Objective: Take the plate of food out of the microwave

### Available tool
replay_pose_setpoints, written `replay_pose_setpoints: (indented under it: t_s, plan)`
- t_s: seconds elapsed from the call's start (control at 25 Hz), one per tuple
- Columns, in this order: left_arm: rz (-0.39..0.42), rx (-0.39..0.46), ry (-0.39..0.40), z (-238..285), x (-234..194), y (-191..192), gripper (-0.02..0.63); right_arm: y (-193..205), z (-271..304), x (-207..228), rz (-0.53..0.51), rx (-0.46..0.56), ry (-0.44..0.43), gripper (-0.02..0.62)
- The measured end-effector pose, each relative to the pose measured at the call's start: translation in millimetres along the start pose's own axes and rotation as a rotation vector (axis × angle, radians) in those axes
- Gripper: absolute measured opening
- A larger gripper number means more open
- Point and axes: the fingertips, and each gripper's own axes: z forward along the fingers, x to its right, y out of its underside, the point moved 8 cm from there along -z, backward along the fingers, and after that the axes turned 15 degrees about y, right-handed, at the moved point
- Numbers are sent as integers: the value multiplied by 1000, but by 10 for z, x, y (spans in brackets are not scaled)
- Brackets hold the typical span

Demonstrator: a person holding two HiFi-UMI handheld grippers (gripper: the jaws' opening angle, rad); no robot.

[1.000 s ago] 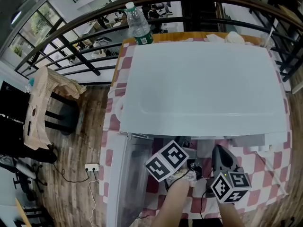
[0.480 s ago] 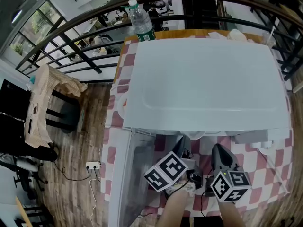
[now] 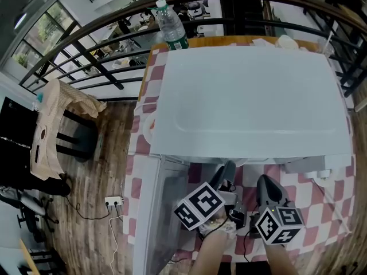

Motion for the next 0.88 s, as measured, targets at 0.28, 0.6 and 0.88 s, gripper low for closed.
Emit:
replay_pose_setpoints:
  t_s: [0.28,0.6,0.88]
  plan:
    - [-41,-34,-44,159,-106,25,215,-7,-8,45,4,2,14,-2]
    - [-17,-75,-96,226,-158,50,227,11,-8,94,14,-5,31,-2]
    - [-48,-36,-65,127,-198,81,233,37,-4,52,13,-8,23,-2]
